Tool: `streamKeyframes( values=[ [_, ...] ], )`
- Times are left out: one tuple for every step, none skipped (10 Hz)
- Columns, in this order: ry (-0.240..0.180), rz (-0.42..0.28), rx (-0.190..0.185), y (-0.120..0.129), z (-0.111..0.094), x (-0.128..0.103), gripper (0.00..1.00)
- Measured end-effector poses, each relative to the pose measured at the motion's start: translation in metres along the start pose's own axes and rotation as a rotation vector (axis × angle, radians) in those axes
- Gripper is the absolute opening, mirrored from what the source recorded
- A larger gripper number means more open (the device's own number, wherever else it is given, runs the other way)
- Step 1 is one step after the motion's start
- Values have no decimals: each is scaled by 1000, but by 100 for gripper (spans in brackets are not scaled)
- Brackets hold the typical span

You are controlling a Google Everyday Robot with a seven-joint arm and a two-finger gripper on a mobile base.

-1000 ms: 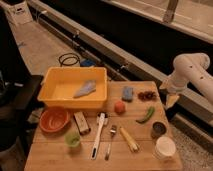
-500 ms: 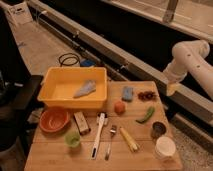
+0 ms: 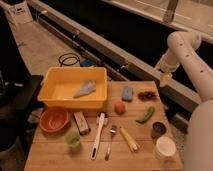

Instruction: Place grapes in red bowl

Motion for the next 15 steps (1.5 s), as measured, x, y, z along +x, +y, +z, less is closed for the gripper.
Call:
streamKeyframes(
  values=[
    [7, 12, 6, 2, 0, 5, 72],
    [10, 27, 25, 4, 3, 7, 72],
    [-4, 33, 40, 7, 8, 6, 72],
    [-47, 39, 54, 14, 18, 5, 72],
    [-63, 39, 60, 18, 24, 4, 72],
    [-76, 34, 57, 20, 35, -3, 72],
    [-85, 27, 42, 22, 50, -11, 72],
    [-93, 28, 23, 24, 61, -13, 72],
    [-103, 25, -5, 27, 74, -16, 72],
    [-115, 21, -32, 28, 85, -21, 72],
    [-124, 13, -67, 30, 99, -29, 72],
    [-128, 9, -89, 32, 109, -32, 72],
    [-132, 6, -105, 34, 117, -34, 72],
    [-139, 6, -117, 34, 123, -35, 72],
    [-154, 5, -122, 32, 129, -37, 72]
  ],
)
